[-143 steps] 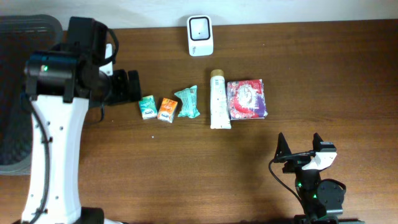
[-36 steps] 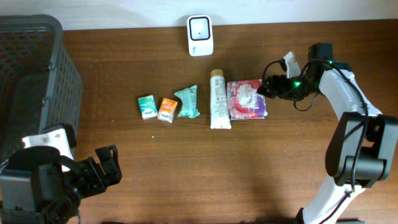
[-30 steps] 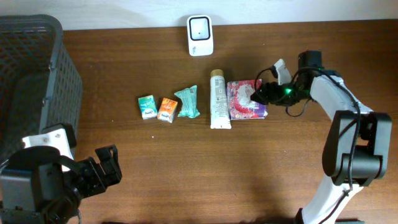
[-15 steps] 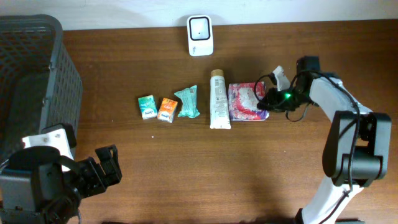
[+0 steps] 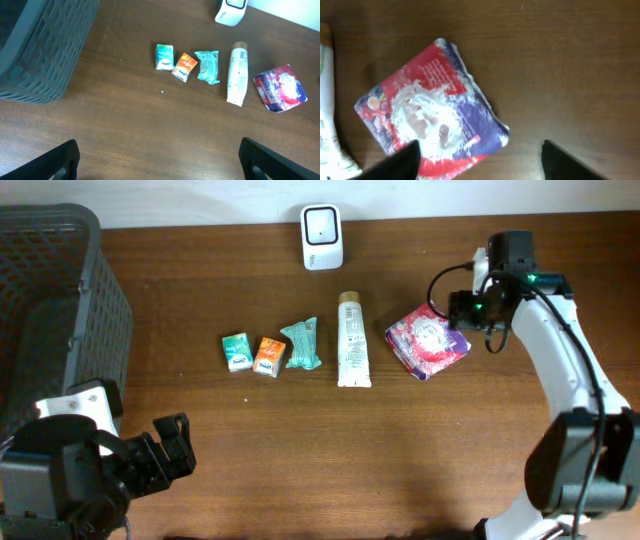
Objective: Scan the item barcode
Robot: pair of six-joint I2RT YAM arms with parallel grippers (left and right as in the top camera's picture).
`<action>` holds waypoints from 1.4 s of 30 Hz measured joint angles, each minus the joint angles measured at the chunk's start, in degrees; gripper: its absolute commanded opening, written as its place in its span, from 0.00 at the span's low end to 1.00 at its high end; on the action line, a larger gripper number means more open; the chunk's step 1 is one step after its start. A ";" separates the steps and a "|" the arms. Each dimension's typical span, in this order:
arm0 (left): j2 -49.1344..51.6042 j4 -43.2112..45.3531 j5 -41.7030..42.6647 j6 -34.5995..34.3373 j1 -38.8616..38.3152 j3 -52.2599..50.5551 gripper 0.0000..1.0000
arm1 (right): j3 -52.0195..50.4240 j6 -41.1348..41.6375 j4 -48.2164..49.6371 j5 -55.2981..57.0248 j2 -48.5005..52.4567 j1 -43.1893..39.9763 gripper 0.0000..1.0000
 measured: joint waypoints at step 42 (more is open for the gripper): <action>0.00 -0.02 0.00 0.00 0.00 0.00 0.99 | -3.69 14.93 -3.69 30.86 0.55 4.33 0.16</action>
